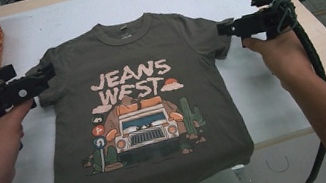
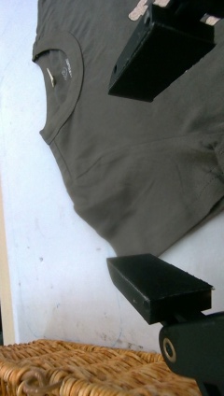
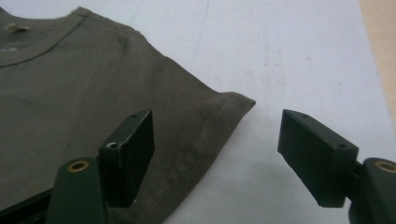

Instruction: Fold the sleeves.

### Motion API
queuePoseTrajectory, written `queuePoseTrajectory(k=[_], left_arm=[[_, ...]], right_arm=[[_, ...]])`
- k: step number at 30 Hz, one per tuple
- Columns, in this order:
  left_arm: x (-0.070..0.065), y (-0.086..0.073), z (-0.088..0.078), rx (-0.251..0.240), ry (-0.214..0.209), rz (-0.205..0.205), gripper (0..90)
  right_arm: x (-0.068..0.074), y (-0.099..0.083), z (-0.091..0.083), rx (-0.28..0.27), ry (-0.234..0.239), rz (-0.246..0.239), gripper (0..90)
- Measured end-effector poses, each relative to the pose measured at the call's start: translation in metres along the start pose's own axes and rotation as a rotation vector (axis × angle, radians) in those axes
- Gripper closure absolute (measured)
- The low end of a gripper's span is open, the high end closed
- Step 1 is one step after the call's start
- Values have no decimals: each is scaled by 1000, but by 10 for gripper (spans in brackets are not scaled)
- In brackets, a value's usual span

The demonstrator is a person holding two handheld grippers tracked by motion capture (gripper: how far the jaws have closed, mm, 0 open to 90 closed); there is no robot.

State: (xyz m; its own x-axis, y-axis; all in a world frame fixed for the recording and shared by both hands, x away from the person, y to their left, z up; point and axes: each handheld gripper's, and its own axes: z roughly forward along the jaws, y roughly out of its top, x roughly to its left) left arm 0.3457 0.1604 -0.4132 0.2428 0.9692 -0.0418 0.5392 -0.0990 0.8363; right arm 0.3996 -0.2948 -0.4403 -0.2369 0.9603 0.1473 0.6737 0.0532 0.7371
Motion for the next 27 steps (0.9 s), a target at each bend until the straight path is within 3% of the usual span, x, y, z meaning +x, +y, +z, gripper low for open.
queuePoseTrajectory(k=[5, 8, 10, 11, 17, 23, 27], left_arm=[[1, -1, 5, 17, 5, 8, 158], [2, -2, 7, 23, 7, 8, 159], [3, -3, 9, 23, 9, 4, 159], [3, -3, 9, 26, 11, 6, 159], [5, -5, 13, 51, 22, 12, 167], [1, -6, 16, 62, 18, 33, 172], [-1, -7, 21, 83, 11, 40, 198]], right_arm=[[0, 0, 8, 13, -5, -7, 373], [2, 2, 10, 12, 7, -20, 568], [1, 3, 11, 22, 37, -32, 817], [1, 3, 11, 29, 48, -24, 858], [14, 11, -4, -23, 161, -8, 872], [53, 22, -5, -41, 285, -42, 872], [83, 28, 2, -35, 331, -70, 855]])
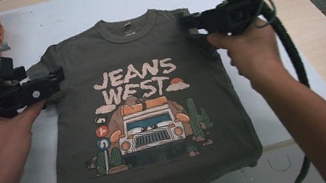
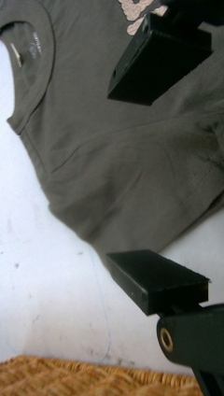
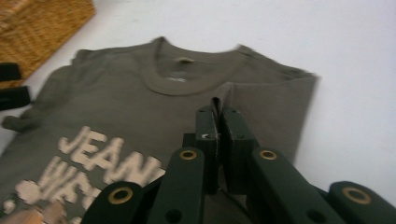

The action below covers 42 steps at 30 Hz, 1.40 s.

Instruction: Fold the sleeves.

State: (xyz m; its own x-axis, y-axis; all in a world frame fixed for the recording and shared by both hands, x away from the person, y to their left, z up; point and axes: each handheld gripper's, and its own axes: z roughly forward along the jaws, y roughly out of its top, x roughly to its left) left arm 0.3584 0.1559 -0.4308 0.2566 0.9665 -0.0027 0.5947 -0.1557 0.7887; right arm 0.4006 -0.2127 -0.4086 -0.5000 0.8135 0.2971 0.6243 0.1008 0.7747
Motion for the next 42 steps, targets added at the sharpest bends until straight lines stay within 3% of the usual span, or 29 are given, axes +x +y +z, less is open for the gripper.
queuePoseTrajectory(k=[2, 5, 10, 15, 20, 22, 25, 27, 28, 31, 33, 35, 39, 42], left_arm=[[0, -1, 3, 19, -5, 0, 218], [-1, -3, 8, 54, -10, 9, 292], [0, -6, 15, 99, 6, 6, 420], [3, -6, 15, 90, 31, -13, 560], [7, -6, 14, 89, 51, -40, 746], [5, -5, 11, 83, 79, -57, 721], [5, -3, 9, 73, 155, -72, 516], [7, -3, 11, 95, 169, -84, 504], [8, -4, 13, 114, 164, -86, 510], [9, -4, 14, 110, 144, -82, 587], [5, -5, 15, 105, 129, -54, 720], [5, -4, 15, 103, 109, -68, 851], [9, -2, 11, 73, 84, -114, 866], [1, 5, 0, 5, 65, -84, 865]], right_arm=[[10, 3, 7, 0, 14, -18, 732], [15, 6, 7, -22, -5, -38, 691], [0, 1, -4, -45, -42, -9, 656], [-14, -9, -15, -57, -50, 21, 638], [-18, -14, -18, -56, -38, 20, 628], [-17, -15, -20, -59, -29, 13, 626], [-17, -14, -22, -62, -18, 6, 627], [-17, -14, -22, -66, -15, 1, 626], [-17, -14, -22, -65, -10, 2, 626], [-17, -14, -22, -64, -5, 1, 625], [-17, -14, -22, -64, -3, 1, 626], [-17, -15, -23, -64, 1, 5, 625], [-19, -16, -25, -65, 3, 7, 625], [-20, -17, -27, -69, 2, 10, 625]])
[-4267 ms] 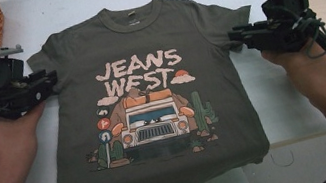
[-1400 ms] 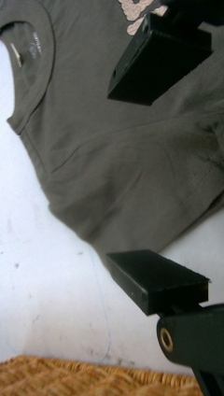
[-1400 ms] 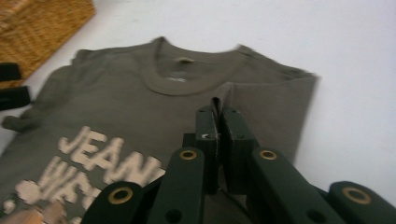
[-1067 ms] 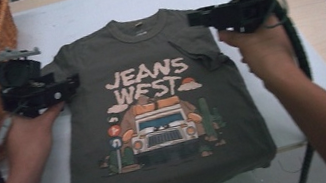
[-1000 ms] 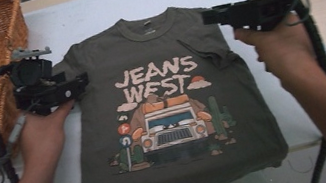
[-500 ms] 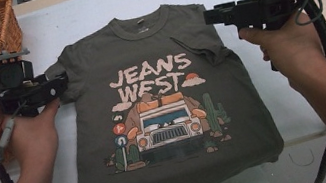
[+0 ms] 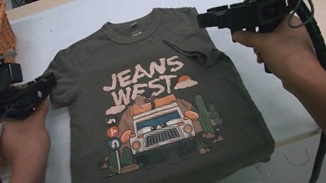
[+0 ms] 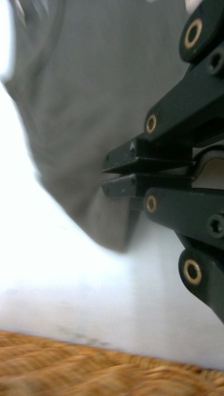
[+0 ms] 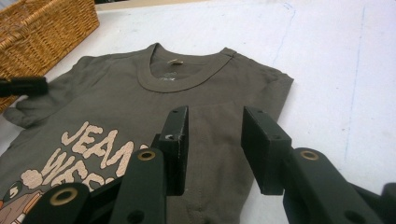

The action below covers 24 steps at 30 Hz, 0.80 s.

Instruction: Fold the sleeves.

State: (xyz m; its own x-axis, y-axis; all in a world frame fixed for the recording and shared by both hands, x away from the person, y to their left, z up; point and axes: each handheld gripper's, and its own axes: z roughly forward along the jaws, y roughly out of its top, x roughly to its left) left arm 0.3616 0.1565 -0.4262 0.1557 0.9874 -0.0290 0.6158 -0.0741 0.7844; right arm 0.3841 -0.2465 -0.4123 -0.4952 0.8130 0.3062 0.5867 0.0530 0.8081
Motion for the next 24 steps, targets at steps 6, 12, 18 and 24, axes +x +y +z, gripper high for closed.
queuePoseTrajectory(k=[6, 12, 18, 24], left_arm=[[-43, 14, -14, -88, -99, 204, 823], [-61, 25, -18, -123, -149, 204, 370], [-46, 25, -16, -87, -103, 160, 213], [-37, 21, -12, -45, -124, 100, 156]], right_arm=[[-1, -1, 0, 2, 4, 6, 621], [-1, -2, 1, 20, -6, 4, 614], [-7, -6, -2, 23, -38, -9, 533], [-8, -10, -6, -11, -157, -102, 201]])
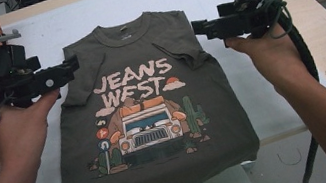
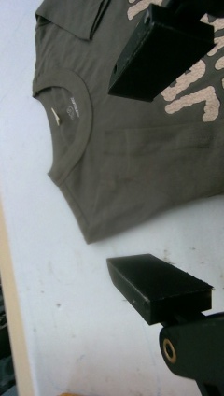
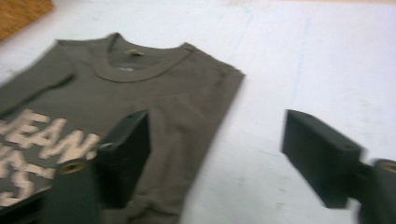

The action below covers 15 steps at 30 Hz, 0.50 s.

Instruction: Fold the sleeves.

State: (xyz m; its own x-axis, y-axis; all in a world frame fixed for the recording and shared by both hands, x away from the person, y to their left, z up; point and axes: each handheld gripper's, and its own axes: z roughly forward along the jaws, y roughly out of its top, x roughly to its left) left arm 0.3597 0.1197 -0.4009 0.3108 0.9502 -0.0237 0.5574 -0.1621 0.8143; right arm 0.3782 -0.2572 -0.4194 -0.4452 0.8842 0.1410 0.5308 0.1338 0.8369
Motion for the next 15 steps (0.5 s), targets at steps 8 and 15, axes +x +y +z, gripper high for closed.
queuePoseTrajectory(k=[8, 15], left_arm=[[-1, -2, -5, -20, -20, 9, 156], [2, -3, 1, 9, -15, 16, 157]], right_arm=[[-3, -2, -4, -18, -24, -34, 151], [-5, -2, -4, -13, -19, -37, 152]])
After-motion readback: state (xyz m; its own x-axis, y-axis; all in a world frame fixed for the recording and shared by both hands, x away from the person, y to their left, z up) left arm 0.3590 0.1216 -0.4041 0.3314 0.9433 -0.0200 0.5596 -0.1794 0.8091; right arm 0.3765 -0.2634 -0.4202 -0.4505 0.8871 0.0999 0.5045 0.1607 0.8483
